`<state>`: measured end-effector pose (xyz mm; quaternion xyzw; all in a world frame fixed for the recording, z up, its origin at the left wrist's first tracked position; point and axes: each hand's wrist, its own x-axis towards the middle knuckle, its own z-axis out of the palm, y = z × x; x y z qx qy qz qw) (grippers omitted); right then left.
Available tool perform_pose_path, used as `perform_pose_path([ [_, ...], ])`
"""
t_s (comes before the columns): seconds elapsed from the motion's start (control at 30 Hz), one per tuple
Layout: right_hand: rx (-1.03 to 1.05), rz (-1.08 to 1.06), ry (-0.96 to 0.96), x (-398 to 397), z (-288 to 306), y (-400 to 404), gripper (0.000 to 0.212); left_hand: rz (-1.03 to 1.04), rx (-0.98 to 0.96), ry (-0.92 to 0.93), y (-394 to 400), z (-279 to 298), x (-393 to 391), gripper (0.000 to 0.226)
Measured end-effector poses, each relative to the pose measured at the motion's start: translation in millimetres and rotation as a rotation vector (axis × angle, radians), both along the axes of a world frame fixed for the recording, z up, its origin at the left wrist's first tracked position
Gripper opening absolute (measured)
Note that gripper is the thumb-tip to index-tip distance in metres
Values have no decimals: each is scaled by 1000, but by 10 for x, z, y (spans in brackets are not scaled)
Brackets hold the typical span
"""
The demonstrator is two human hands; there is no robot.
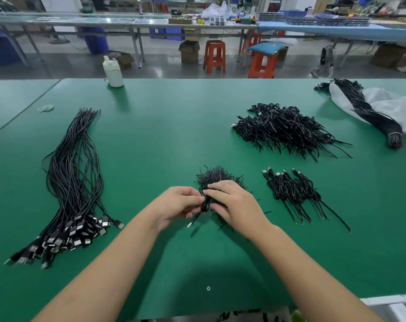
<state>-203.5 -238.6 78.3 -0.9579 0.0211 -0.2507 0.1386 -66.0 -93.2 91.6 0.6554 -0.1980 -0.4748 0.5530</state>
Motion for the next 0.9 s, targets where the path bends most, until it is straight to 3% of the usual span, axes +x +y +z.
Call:
perform_pose_path([
  [0.17, 203, -38, 18, 54, 50, 90, 22, 5, -79, 88, -22, 28, 5, 20],
  [0.23, 376, -114, 34, 82, 51, 129, 23, 28, -122, 40, -20, 31, -10, 20],
  [0.33, 785, -198, 122, 117, 75, 187, 32, 13, -114, -294, -28, 59, -51, 15],
  [0.47, 1145, -139, 106, 141, 79, 208, 20, -15, 2, -969, -58, 103, -118, 20],
  [0.6, 1317, -101, 103, 134, 106, 164, 18, -91, -116, -1248, -46, 130, -173, 10],
  [0.73, 1357, -84, 100, 122, 114, 137, 4, -49, -125, -1210, -54, 117, -184, 9],
  [0.9, 1480, 57, 164, 75, 181, 86, 24, 136, -38, -734, -96, 109, -132, 17],
])
